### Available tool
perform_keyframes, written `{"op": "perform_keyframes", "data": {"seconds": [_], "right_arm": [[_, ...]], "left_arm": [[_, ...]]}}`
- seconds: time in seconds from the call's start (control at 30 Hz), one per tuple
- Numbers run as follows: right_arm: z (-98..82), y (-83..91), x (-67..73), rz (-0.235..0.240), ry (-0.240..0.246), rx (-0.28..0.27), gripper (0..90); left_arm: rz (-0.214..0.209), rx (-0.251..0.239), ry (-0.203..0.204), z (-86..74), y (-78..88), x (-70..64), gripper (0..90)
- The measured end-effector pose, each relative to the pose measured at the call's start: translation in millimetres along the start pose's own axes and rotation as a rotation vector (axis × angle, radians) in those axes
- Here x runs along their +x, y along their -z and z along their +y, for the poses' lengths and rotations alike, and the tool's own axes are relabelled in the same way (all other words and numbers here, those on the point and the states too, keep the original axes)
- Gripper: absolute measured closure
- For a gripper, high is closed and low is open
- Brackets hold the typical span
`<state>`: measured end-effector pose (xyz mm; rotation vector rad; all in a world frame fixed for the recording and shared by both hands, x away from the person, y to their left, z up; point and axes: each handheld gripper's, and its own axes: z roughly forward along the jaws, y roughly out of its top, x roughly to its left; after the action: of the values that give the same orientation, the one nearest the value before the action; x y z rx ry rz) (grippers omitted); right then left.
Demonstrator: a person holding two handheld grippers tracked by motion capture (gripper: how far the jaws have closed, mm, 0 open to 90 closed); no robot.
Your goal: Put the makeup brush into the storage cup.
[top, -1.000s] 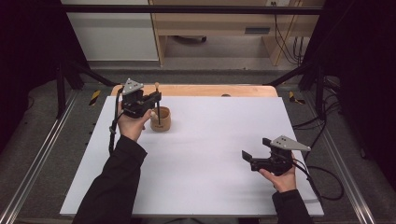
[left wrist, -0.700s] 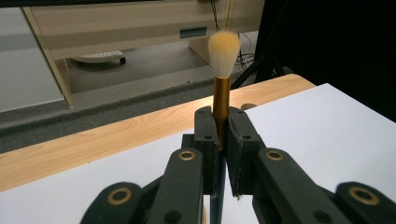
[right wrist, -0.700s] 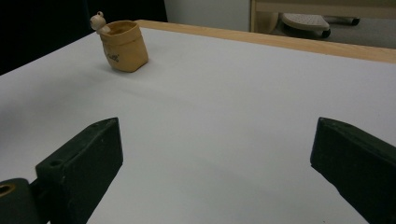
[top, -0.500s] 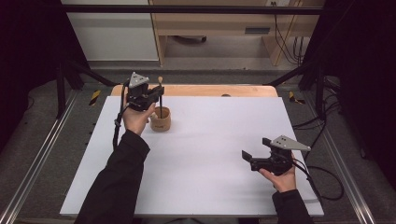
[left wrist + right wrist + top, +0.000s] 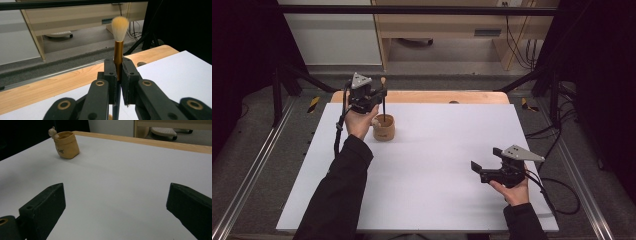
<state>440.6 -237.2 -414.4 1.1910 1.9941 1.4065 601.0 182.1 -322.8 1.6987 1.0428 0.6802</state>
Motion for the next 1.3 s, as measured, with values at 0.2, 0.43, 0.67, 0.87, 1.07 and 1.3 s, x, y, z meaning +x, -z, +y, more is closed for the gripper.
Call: {"op": "perform_keyframes", "data": {"seconds": [0.2,0.43,0.67,0.87,1.07,1.3], "right_arm": [[-0.1,-0.2,0.0,0.001,0.001,0.000,2.8],[-0.5,-1.2,0.3,-0.002,0.002,0.002,2.8],[0.1,0.1,0.4,0.003,-0.002,-0.006,2.8],[0.0,0.0,0.4,0.001,0.000,-0.002,2.8],[-0.5,-0.8,0.7,0.002,0.001,0.001,2.8],[-0.7,-1.4,1.1,0.003,0.002,0.000,2.8]], "left_arm": [[0.015,0.001,0.004,-3.5,-5.3,5.5,83.9],[0.015,0.002,0.000,-5.6,-8.6,7.9,83.9],[0.010,0.000,-0.015,-10.0,-13.5,7.0,83.9],[0.013,0.008,-0.016,-17.4,-17.9,9.0,83.9],[0.011,0.014,-0.018,-26.1,-21.7,10.2,83.8],[0.014,0.025,-0.016,-34.8,-24.1,9.9,83.9]]}}
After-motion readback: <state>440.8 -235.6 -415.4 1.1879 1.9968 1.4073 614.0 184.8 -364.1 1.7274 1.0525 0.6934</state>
